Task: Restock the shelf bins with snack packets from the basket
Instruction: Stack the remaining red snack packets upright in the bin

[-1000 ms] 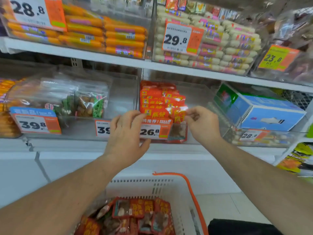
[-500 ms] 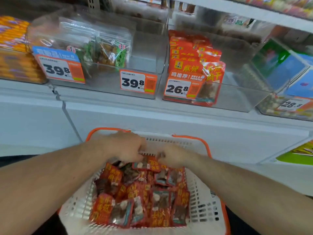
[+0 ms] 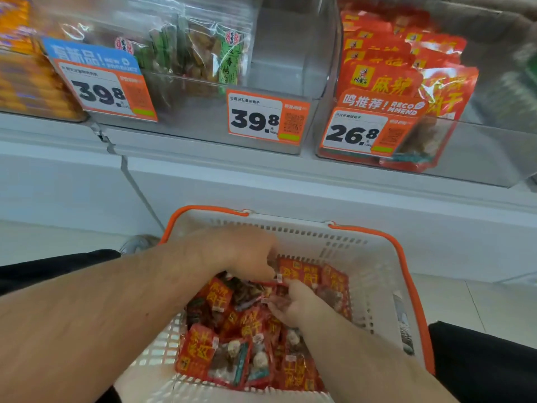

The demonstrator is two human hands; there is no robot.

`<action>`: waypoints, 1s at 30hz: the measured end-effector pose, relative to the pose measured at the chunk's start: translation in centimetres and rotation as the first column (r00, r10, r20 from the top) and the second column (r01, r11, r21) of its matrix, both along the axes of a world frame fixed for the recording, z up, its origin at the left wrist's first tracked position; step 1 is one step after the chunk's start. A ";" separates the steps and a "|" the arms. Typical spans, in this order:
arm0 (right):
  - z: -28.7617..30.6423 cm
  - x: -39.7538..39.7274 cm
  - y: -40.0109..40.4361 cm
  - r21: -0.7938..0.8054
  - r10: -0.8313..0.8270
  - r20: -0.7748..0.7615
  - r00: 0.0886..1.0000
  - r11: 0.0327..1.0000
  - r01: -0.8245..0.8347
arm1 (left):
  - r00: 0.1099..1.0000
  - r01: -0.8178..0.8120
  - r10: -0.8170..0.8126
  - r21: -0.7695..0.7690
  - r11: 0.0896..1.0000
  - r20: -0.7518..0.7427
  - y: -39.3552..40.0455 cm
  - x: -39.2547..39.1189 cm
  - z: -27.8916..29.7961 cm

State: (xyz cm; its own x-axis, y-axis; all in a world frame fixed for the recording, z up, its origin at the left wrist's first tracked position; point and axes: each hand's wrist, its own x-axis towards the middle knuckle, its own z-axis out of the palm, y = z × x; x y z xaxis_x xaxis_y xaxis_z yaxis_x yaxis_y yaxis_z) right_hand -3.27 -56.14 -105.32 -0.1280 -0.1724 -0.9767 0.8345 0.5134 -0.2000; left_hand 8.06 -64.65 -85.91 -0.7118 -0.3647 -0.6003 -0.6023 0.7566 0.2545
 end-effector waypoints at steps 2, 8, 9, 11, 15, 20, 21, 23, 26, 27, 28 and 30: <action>-1.1 0.1 -0.8 -0.031 -0.120 0.016 0.993 0.992 0.121 | 1.000 -0.011 0.011 0.009 1.000 0.005 0.0 0.0 -0.1; -1.5 -0.3 -0.9 -0.025 -0.087 -0.125 0.988 0.996 0.084 | 0.999 -0.023 0.023 0.004 1.000 0.031 0.0 0.4 -0.8; -1.3 -0.2 -0.7 -0.016 -0.050 -0.151 0.987 0.999 0.048 | 0.999 -0.025 0.024 0.002 1.000 0.036 0.0 0.5 -0.8; -0.3 -0.3 -0.1 -0.005 0.073 -0.231 0.970 0.997 -0.076 | 0.999 -0.035 0.035 -0.004 0.999 0.037 0.0 0.5 -0.5; 3.6 -1.3 0.7 -0.052 0.432 -0.433 0.791 0.865 -0.500 | 0.998 -0.067 0.068 -0.050 0.996 0.000 0.0 0.2 0.8; 12.6 -4.0 0.9 0.091 0.598 -0.759 0.259 0.491 -0.867 | 0.965 -0.235 0.232 -0.010 0.972 -0.119 0.5 -0.1 1.5; 14.2 -4.6 0.8 0.105 0.579 -0.791 0.197 0.445 -0.890 | 0.946 -0.285 0.283 0.012 0.958 -0.159 0.6 0.0 1.8; 17.4 -5.5 0.8 0.040 0.530 -0.826 0.192 0.395 -0.918 | 0.882 -0.384 0.394 0.089 0.919 -0.261 0.6 0.2 2.5; 22.3 -6.7 0.8 -0.003 0.461 -0.871 0.169 0.339 -0.941 | 0.717 -0.481 0.572 0.310 0.820 -0.399 0.8 0.3 3.6; 23.6 -7.1 1.0 -0.027 0.442 -0.877 0.188 0.345 -0.938 | 0.657 -0.480 0.613 0.384 0.789 -0.438 1.0 0.2 3.9; 24.8 -7.4 1.1 -0.051 0.424 -0.882 0.206 0.348 -0.936 | 0.597 -0.464 0.644 0.449 0.764 -0.479 1.2 0.1 4.2; 26.6 -8.0 1.5 -0.065 0.381 -0.902 0.203 0.346 -0.936 | 0.485 -0.416 0.690 0.553 0.722 -0.537 1.7 -0.3 4.8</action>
State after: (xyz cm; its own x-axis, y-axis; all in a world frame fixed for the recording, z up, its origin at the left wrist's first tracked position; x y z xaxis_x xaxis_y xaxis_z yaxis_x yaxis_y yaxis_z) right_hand -11.25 -54.61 -78.67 -0.1454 -0.9457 -0.2906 -0.3682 0.3244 -0.8713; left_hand 7.78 -62.98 -81.14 -0.6553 -0.7277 -0.2023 -0.4112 0.1190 0.9038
